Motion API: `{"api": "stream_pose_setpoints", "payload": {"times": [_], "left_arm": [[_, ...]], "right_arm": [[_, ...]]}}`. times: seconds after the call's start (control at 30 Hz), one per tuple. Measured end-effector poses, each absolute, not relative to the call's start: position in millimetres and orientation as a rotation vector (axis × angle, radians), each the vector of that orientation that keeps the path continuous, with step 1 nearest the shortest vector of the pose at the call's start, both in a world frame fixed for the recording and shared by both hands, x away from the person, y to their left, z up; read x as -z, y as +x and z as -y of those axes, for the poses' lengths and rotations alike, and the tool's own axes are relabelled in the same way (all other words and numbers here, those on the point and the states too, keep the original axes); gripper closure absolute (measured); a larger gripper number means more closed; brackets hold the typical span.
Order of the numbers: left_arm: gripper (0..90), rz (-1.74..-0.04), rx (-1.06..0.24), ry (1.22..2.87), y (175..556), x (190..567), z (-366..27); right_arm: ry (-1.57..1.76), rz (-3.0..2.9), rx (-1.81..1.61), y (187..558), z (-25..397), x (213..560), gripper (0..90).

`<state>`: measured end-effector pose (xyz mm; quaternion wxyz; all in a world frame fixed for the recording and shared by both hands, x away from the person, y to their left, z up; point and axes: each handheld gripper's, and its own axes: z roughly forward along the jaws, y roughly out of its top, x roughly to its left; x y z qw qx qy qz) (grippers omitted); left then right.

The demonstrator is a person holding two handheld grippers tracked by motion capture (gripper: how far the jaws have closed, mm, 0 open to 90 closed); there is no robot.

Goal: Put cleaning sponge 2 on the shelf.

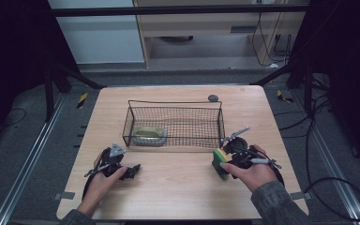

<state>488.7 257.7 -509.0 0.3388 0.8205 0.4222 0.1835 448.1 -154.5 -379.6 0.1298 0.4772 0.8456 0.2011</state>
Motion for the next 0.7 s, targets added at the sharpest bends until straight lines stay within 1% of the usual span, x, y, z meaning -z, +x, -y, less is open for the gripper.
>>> {"api": "stream_pose_setpoints", "payload": {"times": [0.03, 0.23, 0.57, 0.7], "left_arm": [[0.0, -1.098, -0.477, 2.138, 488.8, 509.0, -257.8], [0.0, -1.092, -0.477, 2.146, 489.2, 508.7, -257.9], [0.0, -1.088, -0.475, 2.146, 489.5, 508.8, -258.0], [0.0, -1.086, -0.474, 2.149, 489.7, 508.7, -258.1]], "right_arm": [[1.384, -2.472, -0.565, 453.5, 151.5, 382.6, 18.4], [1.404, -2.49, -0.498, 467.3, 148.8, 393.6, 20.5], [1.414, -2.502, -0.463, 474.4, 144.2, 404.8, 23.3], [1.422, -2.517, -0.461, 479.6, 141.8, 409.9, 27.2]]}}
